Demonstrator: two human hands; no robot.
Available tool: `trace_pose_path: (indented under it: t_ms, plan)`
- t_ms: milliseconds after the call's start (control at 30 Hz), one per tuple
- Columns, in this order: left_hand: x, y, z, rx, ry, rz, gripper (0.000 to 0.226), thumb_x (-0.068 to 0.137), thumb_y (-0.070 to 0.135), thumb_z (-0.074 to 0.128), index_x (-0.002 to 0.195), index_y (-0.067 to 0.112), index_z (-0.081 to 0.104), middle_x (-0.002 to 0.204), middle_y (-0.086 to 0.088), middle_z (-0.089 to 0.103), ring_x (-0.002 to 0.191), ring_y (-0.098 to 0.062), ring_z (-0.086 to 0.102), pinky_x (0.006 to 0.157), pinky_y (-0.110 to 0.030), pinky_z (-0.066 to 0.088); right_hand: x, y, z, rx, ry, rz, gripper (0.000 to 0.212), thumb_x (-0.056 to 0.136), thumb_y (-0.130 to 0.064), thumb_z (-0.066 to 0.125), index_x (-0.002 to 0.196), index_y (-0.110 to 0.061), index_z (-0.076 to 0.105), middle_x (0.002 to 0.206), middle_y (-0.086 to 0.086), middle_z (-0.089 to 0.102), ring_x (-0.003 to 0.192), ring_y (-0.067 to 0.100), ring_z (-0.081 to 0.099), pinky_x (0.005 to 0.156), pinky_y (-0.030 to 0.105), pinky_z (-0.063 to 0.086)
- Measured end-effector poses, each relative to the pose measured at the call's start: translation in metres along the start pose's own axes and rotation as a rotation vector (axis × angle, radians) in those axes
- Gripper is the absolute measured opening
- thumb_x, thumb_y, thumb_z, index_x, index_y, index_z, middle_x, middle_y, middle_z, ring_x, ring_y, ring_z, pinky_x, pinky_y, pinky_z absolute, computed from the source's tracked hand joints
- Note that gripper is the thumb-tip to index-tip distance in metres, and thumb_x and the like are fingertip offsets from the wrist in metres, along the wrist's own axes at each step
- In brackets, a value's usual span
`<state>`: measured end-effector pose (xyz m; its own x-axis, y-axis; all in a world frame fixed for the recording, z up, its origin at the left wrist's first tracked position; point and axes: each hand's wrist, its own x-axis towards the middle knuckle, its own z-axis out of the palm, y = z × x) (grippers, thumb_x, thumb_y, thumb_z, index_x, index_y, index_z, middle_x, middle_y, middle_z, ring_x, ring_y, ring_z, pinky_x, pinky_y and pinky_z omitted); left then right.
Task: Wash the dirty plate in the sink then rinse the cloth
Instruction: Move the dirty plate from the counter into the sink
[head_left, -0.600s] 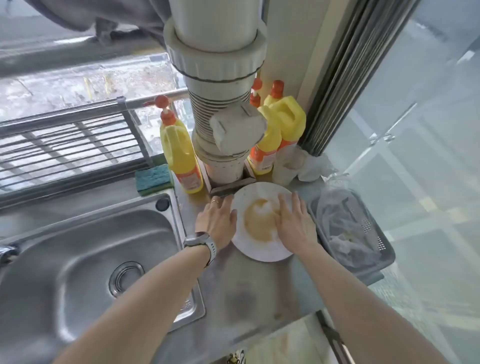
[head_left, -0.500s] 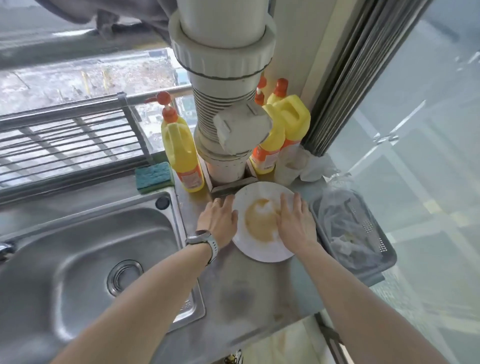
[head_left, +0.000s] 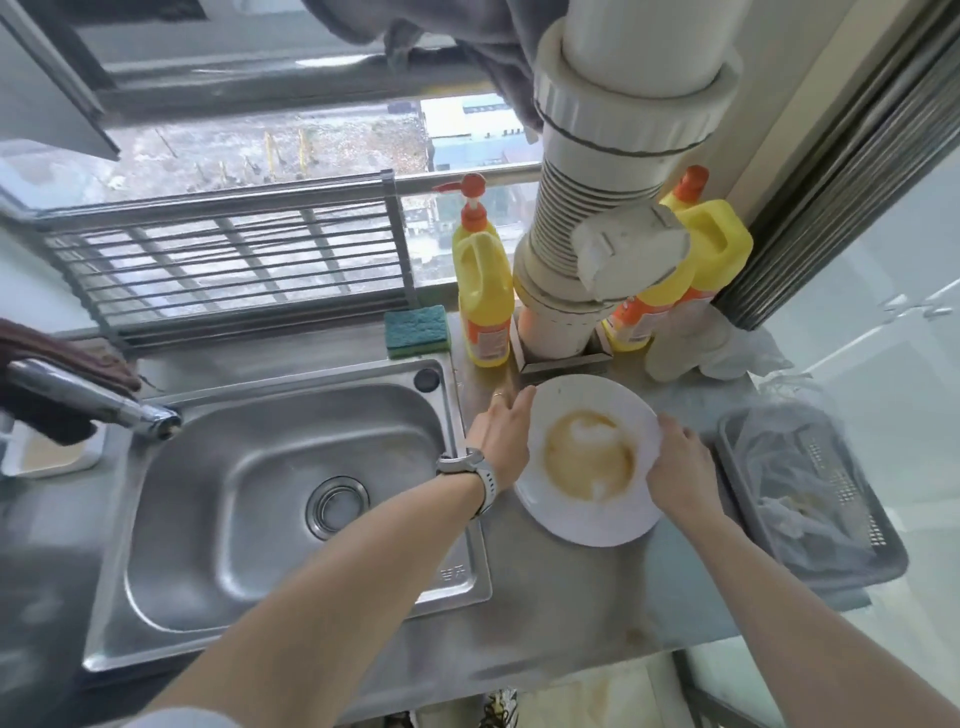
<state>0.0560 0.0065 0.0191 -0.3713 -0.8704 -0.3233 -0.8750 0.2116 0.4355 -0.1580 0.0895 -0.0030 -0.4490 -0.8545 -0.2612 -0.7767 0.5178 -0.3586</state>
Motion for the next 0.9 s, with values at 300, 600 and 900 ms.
trace_pose_path:
  t_ms: [300, 600, 900]
  plan:
    - [-0.070, -0.077, -0.044, -0.119, 0.150, -0.043, 0.068, 0.093, -0.003, 0.043, 0.152, 0.030, 0.034, 0.128, -0.012, 0.047, 0.097, -0.043, 0.061, 0.082, -0.046, 0.049, -0.044, -0.073, 0.012, 0.293, -0.009, -0.080, 0.043, 0.084, -0.008, 0.050, 0.125, -0.016, 0.061, 0.119, 0.011, 0.068, 0.105, 0.034, 0.062, 0.082, 0.035, 0.046]
    - [-0.104, -0.216, -0.062, -0.149, 0.268, -0.239, 0.071, 0.090, 0.003, 0.045, 0.156, 0.028, 0.035, 0.123, -0.010, 0.049, 0.095, -0.039, 0.061, 0.087, -0.048, 0.052, -0.049, -0.195, 0.090, 0.328, -0.134, -0.201, 0.044, 0.087, -0.001, 0.053, 0.124, -0.023, 0.062, 0.111, 0.003, 0.073, 0.097, 0.025, 0.066, 0.081, 0.030, 0.048]
    - [-0.079, -0.304, -0.009, -0.156, 0.172, -0.359, 0.079, 0.087, -0.005, 0.045, 0.158, 0.023, 0.027, 0.131, -0.012, 0.042, 0.105, -0.038, 0.058, 0.094, -0.041, 0.047, -0.022, -0.245, 0.191, -0.060, -0.142, -0.318, 0.045, 0.090, -0.001, 0.048, 0.132, -0.016, 0.050, 0.120, 0.013, 0.065, 0.109, 0.036, 0.060, 0.089, 0.043, 0.049]
